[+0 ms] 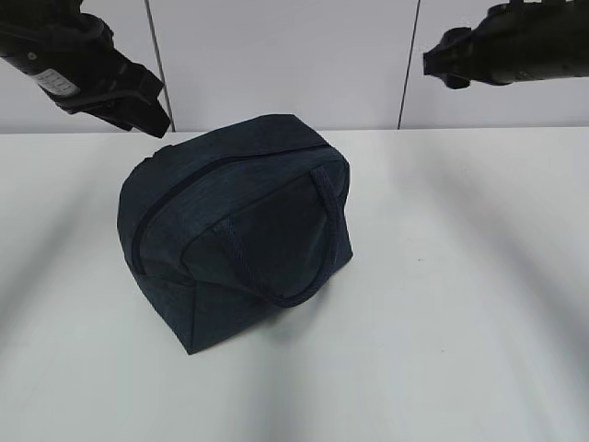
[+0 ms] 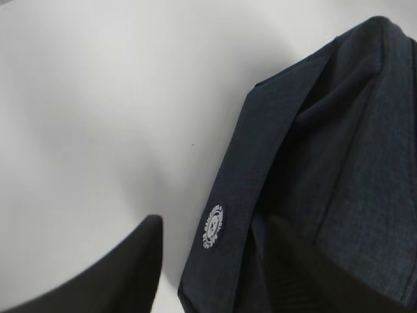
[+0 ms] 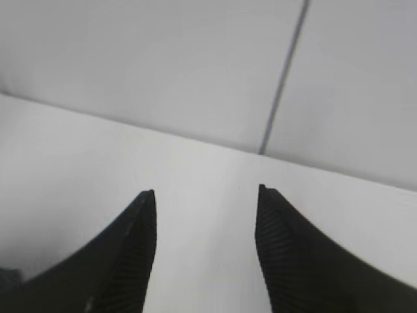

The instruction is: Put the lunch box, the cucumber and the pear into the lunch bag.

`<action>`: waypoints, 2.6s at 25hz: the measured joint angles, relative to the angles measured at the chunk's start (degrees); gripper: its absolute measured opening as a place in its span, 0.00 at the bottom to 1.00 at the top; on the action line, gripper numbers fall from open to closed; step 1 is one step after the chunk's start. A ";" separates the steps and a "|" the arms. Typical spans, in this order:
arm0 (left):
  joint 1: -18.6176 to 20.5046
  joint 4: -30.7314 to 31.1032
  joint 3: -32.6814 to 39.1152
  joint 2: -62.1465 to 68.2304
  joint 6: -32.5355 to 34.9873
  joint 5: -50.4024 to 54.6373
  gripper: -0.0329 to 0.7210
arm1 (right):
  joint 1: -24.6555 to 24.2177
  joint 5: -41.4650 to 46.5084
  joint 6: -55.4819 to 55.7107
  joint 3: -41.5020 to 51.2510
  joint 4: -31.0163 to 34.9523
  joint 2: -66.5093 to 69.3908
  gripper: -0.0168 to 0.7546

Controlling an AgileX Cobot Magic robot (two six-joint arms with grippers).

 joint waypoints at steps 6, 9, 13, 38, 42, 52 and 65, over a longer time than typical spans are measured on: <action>0.00 -0.15 0.00 0.00 -0.05 0.06 0.45 | 0.00 14.83 -1.62 0.00 0.76 0.00 0.53; 0.00 -0.23 0.00 0.00 -0.05 0.06 0.45 | 0.00 23.68 -5.24 0.00 1.23 0.00 0.53; 0.00 -0.25 0.00 0.00 -0.05 0.06 0.45 | 0.00 40.37 -14.37 0.00 10.17 0.00 0.53; 0.00 -0.31 0.00 0.00 -0.05 -0.07 0.45 | 13.56 23.52 -53.08 0.00 68.79 -1.60 0.45; 0.00 -0.31 0.00 0.00 -0.05 0.31 0.45 | 13.56 22.46 -53.08 0.00 75.39 -3.20 0.45; 0.00 -0.31 0.00 0.00 -0.05 1.34 0.45 | 14.44 21.11 -62.44 0.00 84.53 -8.76 0.44; 0.00 1.24 0.00 0.00 -0.05 1.61 0.45 | 14.96 41.69 -96.58 0.00 84.97 -15.80 0.48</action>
